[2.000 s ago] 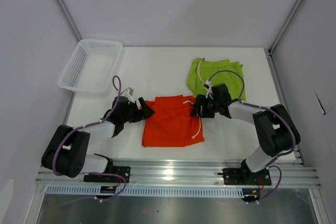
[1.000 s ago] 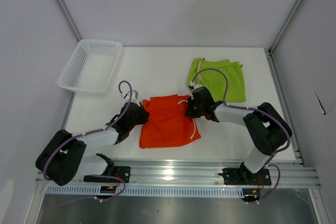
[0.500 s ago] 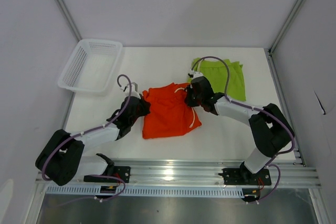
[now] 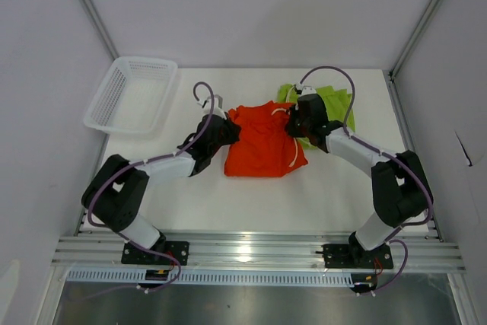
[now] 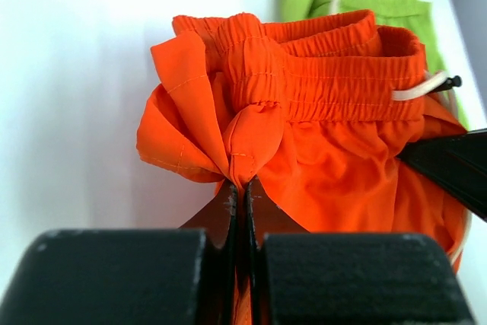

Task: Fold and stack the shorts
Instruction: Neatly place the folded shorts to the corner

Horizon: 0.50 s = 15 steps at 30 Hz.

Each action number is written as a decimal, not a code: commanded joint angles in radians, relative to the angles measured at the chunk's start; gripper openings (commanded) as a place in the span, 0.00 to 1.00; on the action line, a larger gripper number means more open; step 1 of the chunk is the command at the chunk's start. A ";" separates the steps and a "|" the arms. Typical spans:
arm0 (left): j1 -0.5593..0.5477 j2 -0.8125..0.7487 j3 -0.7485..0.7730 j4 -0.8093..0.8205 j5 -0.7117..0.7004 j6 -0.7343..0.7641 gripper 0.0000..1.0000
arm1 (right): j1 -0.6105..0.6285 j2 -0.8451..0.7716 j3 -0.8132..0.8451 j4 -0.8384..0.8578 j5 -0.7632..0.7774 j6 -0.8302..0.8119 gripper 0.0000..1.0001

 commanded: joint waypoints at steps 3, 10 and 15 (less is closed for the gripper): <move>-0.040 0.082 0.177 0.040 0.046 0.006 0.00 | -0.062 -0.089 0.076 -0.036 0.010 -0.025 0.00; -0.068 0.242 0.403 0.043 0.113 -0.041 0.00 | -0.214 -0.091 0.130 -0.082 -0.083 -0.027 0.00; -0.076 0.389 0.598 0.080 0.176 -0.084 0.00 | -0.322 -0.049 0.196 -0.116 -0.135 -0.025 0.00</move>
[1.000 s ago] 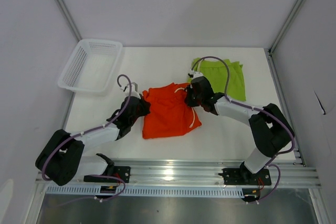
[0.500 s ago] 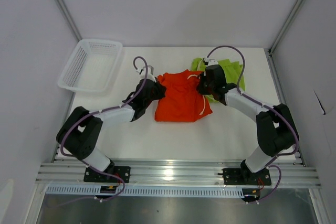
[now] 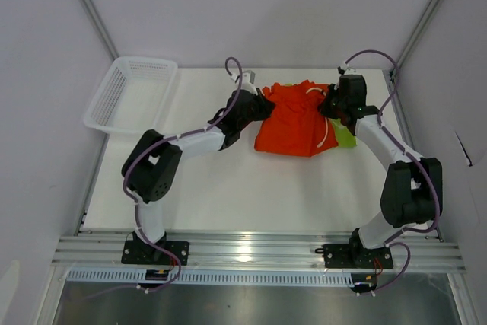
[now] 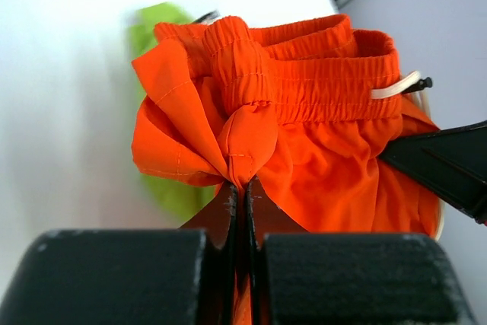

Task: Fold and stack the shorts
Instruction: Neatly place the folded shorts to the corner

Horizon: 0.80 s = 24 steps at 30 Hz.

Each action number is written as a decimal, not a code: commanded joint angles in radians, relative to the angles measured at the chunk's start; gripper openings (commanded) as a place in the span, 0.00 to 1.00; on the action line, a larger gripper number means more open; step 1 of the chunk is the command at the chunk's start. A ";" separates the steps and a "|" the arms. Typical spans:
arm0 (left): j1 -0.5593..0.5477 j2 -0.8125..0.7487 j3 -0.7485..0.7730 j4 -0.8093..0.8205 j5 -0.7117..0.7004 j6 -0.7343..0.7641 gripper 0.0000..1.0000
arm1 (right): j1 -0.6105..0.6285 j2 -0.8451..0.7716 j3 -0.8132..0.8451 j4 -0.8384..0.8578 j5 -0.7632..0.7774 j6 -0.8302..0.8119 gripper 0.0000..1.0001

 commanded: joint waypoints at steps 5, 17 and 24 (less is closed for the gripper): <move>-0.015 0.181 0.307 0.030 0.125 -0.088 0.00 | -0.108 0.017 0.127 -0.027 -0.061 -0.020 0.00; -0.026 0.379 0.533 -0.040 0.157 -0.141 0.00 | -0.243 0.146 0.209 -0.037 -0.091 -0.012 0.00; -0.027 0.459 0.596 -0.094 0.127 -0.170 0.00 | -0.258 0.299 0.315 -0.049 -0.037 -0.024 0.00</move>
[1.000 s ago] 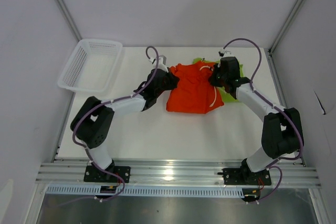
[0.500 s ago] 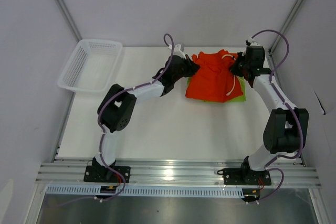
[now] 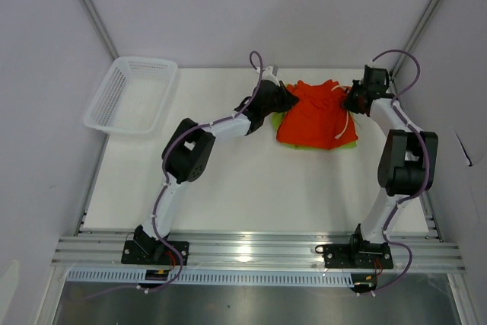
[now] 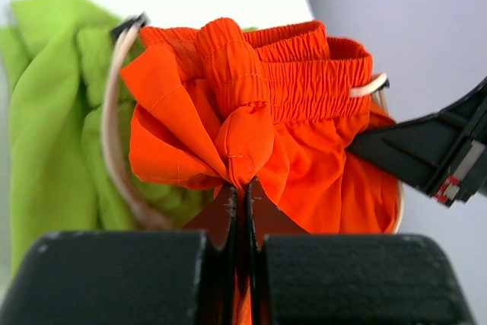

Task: Fold and stack the shorts
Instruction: Neatly place the folded shorts to the corner

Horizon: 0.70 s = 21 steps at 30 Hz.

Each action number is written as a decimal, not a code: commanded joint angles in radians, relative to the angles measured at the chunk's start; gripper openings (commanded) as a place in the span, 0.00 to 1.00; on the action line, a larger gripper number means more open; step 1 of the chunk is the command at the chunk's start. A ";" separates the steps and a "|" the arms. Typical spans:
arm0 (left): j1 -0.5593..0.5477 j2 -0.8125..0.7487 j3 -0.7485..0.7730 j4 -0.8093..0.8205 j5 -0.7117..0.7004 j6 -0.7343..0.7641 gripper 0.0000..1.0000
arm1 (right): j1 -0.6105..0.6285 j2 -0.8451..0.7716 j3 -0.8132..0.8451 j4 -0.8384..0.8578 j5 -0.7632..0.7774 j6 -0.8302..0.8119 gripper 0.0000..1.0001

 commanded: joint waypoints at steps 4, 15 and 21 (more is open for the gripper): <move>-0.005 0.004 0.010 -0.024 -0.052 -0.045 0.00 | -0.004 0.145 0.193 -0.025 0.032 -0.022 0.07; 0.044 0.065 0.079 -0.172 -0.081 -0.044 0.24 | -0.014 0.311 0.322 -0.137 0.155 0.006 0.31; 0.049 0.079 0.124 -0.213 -0.067 -0.004 0.82 | -0.018 0.294 0.351 -0.138 0.176 0.010 0.68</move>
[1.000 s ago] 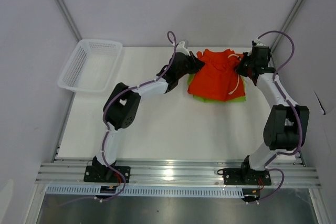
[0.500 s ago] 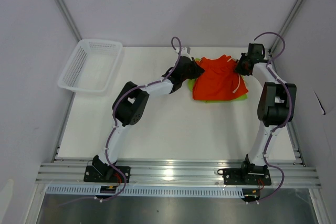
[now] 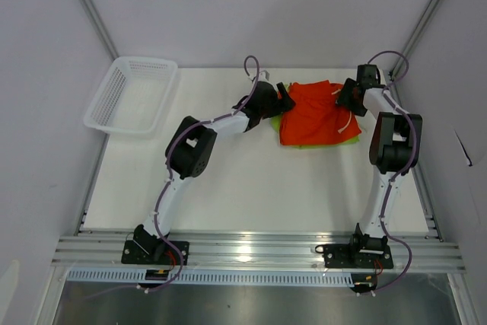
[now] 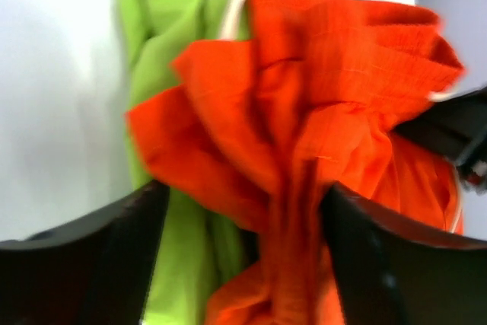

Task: Fold and stack the shorts
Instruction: Neatly place the folded shorts to the corner

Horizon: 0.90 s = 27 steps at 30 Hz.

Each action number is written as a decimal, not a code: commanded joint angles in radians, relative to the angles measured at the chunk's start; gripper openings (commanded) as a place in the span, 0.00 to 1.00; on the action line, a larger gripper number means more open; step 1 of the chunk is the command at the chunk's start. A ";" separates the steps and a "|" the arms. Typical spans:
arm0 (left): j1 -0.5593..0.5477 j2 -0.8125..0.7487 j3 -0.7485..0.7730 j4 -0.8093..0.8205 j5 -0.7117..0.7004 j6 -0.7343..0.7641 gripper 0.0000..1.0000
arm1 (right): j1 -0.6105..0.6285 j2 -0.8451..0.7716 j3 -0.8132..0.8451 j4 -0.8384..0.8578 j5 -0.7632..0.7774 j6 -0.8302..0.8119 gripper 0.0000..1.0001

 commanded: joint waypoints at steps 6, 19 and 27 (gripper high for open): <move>0.025 -0.109 0.066 -0.044 0.006 0.095 0.97 | -0.031 -0.161 0.063 -0.006 0.058 0.015 0.83; 0.043 -0.538 -0.259 -0.126 -0.024 0.216 0.99 | 0.063 -0.491 -0.236 0.110 -0.098 -0.077 0.98; 0.055 -0.842 -0.537 -0.206 -0.081 0.232 0.99 | 0.220 -0.444 -0.366 0.176 -0.069 -0.141 1.00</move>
